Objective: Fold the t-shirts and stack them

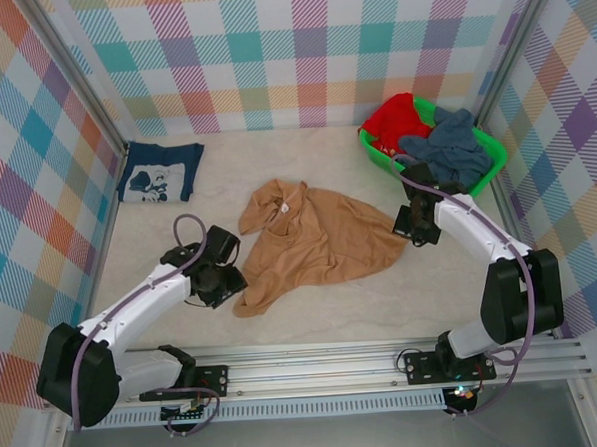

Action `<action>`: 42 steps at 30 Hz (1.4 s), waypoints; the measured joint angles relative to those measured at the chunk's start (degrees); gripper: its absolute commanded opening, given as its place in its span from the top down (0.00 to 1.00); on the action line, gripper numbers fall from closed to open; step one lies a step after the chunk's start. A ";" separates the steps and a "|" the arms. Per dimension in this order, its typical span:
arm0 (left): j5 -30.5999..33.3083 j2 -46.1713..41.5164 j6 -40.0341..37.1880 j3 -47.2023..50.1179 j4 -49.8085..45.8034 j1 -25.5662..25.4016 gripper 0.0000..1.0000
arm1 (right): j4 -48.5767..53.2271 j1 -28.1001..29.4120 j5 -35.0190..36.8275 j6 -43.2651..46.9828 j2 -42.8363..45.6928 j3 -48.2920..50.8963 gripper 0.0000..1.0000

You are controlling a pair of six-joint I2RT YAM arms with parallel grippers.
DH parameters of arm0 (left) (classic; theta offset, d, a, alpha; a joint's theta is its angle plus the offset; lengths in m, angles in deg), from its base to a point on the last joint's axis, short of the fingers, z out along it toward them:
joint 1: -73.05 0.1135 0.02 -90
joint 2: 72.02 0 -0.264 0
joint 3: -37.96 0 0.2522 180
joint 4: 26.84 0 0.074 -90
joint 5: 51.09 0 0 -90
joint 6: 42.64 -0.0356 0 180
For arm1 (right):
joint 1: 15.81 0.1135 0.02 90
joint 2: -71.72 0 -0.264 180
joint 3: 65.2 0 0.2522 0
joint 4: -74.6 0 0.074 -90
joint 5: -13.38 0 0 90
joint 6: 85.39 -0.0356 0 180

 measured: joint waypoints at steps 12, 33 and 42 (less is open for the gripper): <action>-4.52 -7.08 -7.85 8.63 -0.66 -2.84 0.68 | 0.00 0.00 -0.09 0.37 0.48 1.55 1.00; 4.74 6.10 -16.46 7.41 10.05 -9.01 0.61 | -0.44 0.00 -0.74 0.35 0.46 1.55 1.00; 5.44 10.25 -18.01 5.51 11.67 -9.01 0.64 | -0.48 0.00 -1.05 0.37 0.20 1.55 1.00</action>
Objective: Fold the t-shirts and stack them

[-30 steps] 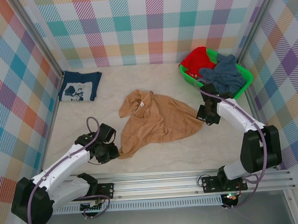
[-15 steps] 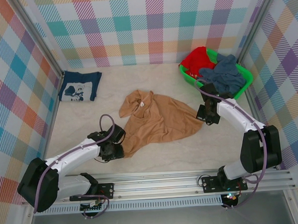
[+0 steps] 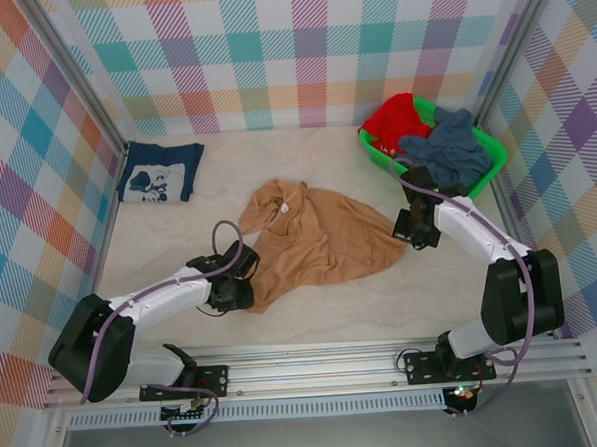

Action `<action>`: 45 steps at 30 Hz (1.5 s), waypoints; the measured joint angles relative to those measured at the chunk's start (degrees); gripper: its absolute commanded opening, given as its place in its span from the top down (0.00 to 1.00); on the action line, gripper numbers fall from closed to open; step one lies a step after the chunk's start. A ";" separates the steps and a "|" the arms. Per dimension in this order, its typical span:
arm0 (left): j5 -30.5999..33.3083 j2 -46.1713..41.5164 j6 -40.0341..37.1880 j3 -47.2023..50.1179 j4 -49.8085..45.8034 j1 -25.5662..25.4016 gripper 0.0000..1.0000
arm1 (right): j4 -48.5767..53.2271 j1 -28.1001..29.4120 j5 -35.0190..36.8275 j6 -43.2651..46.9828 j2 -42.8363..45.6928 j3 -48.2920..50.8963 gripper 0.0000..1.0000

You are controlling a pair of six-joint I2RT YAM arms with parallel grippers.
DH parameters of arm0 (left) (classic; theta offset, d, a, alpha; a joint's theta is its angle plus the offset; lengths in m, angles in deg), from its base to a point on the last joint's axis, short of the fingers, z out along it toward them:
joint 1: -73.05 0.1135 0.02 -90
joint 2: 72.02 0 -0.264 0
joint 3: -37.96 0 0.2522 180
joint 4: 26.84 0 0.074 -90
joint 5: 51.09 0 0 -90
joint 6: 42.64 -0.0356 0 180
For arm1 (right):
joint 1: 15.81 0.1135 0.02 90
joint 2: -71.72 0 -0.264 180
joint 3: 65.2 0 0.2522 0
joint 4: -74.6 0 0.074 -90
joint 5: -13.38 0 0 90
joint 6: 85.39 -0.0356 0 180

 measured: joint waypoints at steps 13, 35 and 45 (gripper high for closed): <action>0.68 2.32 -2.23 -2.67 0.52 -0.04 1.00 | -0.44 0.00 -0.09 0.00 -0.55 0.00 1.00; 3.48 0.74 4.68 -67.12 -6.34 13.07 1.00 | -4.20 0.11 -4.63 4.11 5.92 -41.53 1.00; 7.58 -0.94 0.57 -85.92 0.33 13.42 1.00 | -12.33 0.11 -7.87 4.31 14.53 -46.80 1.00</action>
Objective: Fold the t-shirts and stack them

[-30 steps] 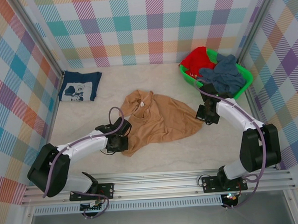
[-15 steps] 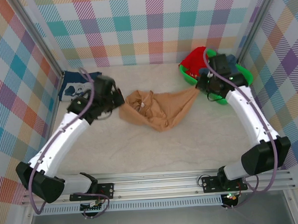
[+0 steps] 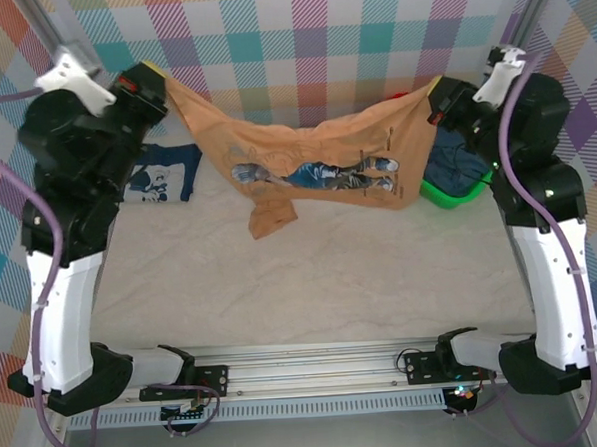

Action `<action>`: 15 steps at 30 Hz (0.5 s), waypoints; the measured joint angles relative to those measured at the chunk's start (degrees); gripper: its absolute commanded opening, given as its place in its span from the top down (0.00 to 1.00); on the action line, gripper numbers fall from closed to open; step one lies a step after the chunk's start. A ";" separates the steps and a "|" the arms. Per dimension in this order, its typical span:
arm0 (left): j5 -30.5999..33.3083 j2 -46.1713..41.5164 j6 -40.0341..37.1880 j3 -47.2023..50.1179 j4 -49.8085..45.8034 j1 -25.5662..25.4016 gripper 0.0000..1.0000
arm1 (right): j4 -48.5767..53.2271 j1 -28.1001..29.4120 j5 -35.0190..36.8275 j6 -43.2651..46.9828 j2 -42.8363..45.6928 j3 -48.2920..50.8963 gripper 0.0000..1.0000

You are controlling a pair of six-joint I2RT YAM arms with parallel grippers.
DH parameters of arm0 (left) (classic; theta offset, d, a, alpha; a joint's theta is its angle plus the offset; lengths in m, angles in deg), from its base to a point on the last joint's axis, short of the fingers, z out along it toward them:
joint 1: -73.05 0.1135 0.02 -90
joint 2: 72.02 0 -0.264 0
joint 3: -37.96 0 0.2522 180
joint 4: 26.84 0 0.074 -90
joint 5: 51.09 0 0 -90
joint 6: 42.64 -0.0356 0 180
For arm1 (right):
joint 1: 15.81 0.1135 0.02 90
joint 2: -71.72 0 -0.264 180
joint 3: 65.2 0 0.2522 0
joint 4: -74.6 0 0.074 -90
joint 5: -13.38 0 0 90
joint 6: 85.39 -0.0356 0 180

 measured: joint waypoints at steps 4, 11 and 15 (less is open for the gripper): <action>1.49 4.50 -1.81 -13.25 0.15 0.42 1.00 | -2.05 0.00 -1.49 -0.24 -0.74 -4.72 1.00; -3.72 17.14 4.98 -24.90 -0.94 10.73 1.00 | -7.96 0.00 -8.46 -3.17 -9.35 -7.10 1.00; -11.37 29.33 11.06 -27.06 -0.79 17.25 1.00 | -10.62 0.00 -14.23 -6.19 -21.05 -11.10 1.00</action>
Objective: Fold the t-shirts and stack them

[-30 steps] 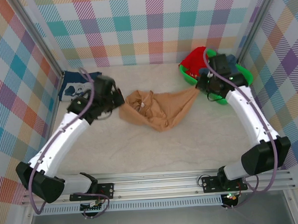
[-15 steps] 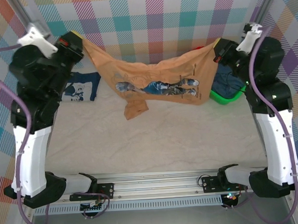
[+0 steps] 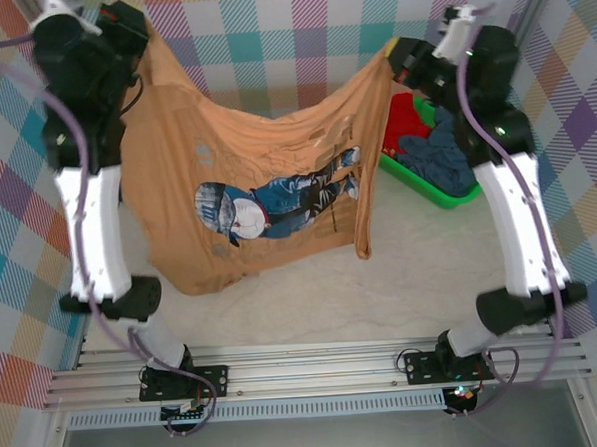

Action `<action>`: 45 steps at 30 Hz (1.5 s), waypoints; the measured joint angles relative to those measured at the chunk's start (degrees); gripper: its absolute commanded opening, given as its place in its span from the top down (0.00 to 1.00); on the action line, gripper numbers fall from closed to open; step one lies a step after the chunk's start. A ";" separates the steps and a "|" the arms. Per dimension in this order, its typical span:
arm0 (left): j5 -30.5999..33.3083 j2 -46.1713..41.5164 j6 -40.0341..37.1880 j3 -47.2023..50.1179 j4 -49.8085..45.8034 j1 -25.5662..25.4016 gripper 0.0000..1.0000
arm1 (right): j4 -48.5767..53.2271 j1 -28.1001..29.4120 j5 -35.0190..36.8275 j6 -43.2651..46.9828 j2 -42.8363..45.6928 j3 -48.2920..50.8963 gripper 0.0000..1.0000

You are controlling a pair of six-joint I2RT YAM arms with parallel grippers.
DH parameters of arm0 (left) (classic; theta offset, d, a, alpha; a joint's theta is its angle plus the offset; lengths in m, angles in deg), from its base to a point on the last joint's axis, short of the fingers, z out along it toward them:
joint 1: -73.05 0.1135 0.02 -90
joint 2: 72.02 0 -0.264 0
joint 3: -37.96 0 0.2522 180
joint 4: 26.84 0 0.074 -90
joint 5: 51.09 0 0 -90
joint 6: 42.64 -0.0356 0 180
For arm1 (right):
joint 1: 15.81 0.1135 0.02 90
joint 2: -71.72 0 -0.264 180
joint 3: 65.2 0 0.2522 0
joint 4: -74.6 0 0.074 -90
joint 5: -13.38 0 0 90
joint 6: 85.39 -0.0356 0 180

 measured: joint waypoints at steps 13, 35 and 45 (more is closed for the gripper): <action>-14.49 11.04 12.09 -8.55 5.60 14.56 1.00 | 4.55 -0.59 -5.90 -3.54 -23.69 -31.17 1.00; -17.68 -52.15 17.94 117.13 5.88 -0.15 1.00 | -0.92 -2.14 -9.14 -3.43 -1.84 51.49 1.00; -12.74 -61.11 23.65 128.74 3.52 -10.43 1.00 | 3.56 -2.14 -0.04 0.31 -9.22 57.94 1.00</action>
